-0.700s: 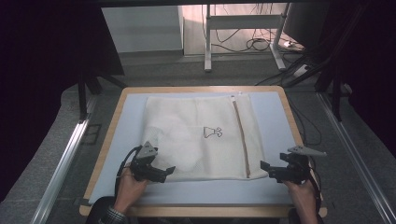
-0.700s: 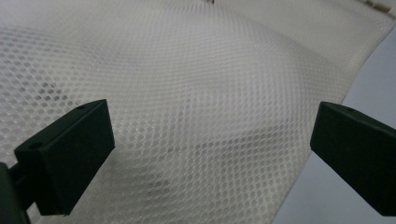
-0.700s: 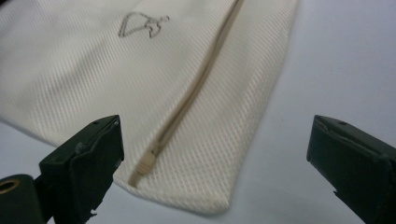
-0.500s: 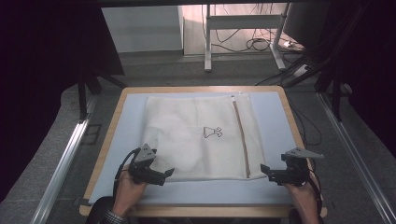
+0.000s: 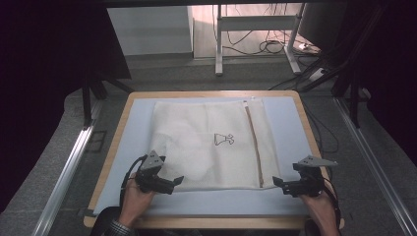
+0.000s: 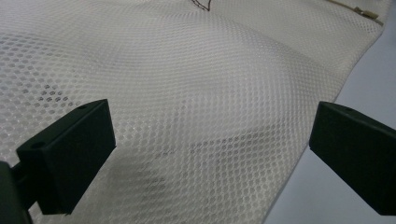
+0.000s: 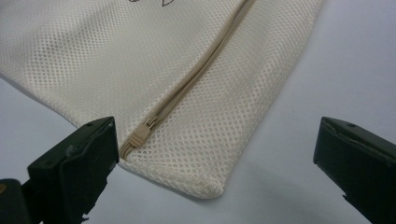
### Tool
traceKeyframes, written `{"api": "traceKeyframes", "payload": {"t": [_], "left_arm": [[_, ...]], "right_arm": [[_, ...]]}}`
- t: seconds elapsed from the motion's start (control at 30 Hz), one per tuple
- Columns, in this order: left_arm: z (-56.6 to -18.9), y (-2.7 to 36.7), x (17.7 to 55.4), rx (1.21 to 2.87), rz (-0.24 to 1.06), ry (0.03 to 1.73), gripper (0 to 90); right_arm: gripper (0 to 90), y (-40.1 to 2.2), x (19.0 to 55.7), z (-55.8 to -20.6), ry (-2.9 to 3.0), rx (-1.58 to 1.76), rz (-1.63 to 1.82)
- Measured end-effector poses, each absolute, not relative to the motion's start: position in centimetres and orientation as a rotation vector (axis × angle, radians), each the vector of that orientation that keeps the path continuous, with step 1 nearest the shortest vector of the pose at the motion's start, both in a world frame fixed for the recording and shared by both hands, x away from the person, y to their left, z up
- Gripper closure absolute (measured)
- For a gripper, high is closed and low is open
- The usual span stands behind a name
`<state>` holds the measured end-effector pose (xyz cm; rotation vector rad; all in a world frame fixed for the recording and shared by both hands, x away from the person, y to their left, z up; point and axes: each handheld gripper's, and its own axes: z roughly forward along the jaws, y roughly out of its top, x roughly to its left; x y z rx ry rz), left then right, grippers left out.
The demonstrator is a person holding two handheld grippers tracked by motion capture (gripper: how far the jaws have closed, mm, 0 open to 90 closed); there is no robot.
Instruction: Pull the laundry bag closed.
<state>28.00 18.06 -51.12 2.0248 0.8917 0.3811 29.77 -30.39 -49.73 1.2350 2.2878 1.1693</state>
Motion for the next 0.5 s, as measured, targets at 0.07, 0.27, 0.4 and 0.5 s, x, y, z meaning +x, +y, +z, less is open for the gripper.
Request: {"api": "traceKeyframes", "payload": {"t": [0.07,0.27,0.4,0.5], "left_arm": [[-51.13,18.07,28.07,2.024,0.372,0.887,1.1],[-51.01,17.97,28.06,2.010,0.384,0.861,1.1],[-51.07,17.80,28.06,2.021,0.392,0.851,1.0],[-51.11,17.66,28.14,2.031,0.397,0.844,0.9]], "right_arm": [[0.8,-30.46,29.72,-49.62,2.283,1.198,1.181],[2.6,-30.42,29.79,-49.58,2.309,1.128,1.125],[2.6,-30.34,29.80,-49.51,2.310,1.106,1.109],[2.3,-30.17,29.75,-49.42,2.292,1.107,1.110]]}}
